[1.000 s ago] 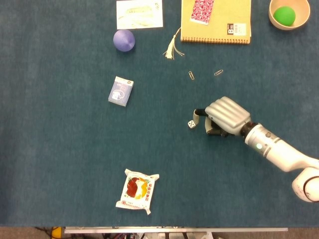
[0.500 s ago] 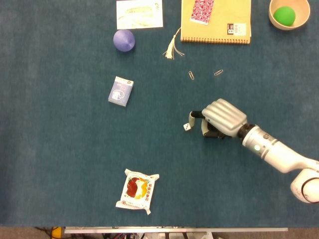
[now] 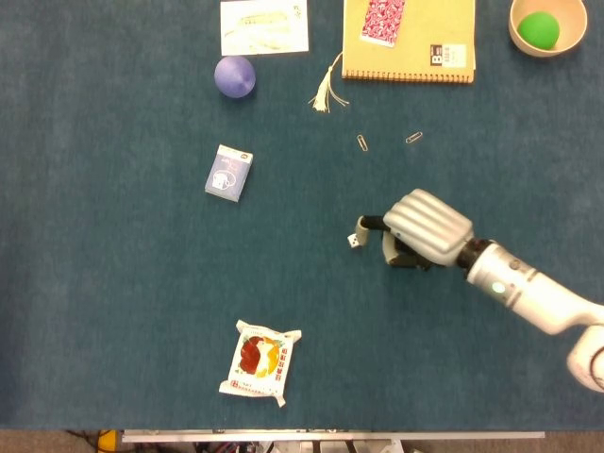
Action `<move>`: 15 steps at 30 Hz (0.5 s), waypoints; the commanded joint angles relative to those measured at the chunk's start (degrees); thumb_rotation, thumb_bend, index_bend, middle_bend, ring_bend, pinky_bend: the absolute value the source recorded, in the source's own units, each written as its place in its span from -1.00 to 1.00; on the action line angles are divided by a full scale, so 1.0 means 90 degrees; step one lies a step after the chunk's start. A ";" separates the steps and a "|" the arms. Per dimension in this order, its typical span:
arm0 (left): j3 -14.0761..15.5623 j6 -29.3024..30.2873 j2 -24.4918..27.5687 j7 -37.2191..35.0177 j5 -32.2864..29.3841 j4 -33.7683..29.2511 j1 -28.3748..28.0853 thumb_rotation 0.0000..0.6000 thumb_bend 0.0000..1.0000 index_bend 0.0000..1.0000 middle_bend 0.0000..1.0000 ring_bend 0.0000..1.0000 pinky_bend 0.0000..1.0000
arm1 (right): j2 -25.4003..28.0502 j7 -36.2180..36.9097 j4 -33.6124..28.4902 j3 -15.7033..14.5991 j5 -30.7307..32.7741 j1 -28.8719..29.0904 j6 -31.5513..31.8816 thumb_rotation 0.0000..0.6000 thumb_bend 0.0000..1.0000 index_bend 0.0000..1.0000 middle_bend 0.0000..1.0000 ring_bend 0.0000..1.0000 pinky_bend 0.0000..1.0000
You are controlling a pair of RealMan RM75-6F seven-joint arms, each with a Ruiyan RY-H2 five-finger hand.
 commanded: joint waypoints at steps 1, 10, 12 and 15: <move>0.0003 -0.0019 -0.0018 0.0026 -0.0018 0.0015 -0.0006 1.00 -1.00 -0.04 -0.13 -0.44 -0.12 | 0.0695 -0.0798 -0.0719 -0.0149 -0.0121 -0.0146 0.0225 0.17 1.00 -0.14 1.00 1.00 1.00; -0.0017 -0.0134 -0.0125 0.0010 -0.0061 0.0120 -0.0077 1.00 -1.00 -0.04 -0.12 -0.44 -0.12 | 0.2685 -0.3362 -0.2944 -0.0526 0.0405 -0.0627 0.0289 0.17 0.88 -0.18 0.14 0.64 1.00; -0.0028 -0.0204 -0.0161 -0.0042 -0.0079 0.0175 -0.0116 1.00 -1.00 -0.04 -0.12 -0.44 -0.12 | 0.3038 -0.3802 -0.3354 -0.0642 0.0458 -0.0805 0.0459 0.17 0.82 -0.18 0.02 0.59 1.00; -0.0046 -0.0384 -0.0251 -0.0183 -0.0113 0.0322 -0.0213 1.00 -1.00 -0.04 -0.12 -0.44 -0.12 | 0.3601 -0.4407 -0.3871 -0.0901 0.0507 -0.1190 0.0814 0.32 0.72 -0.18 -0.10 0.50 1.00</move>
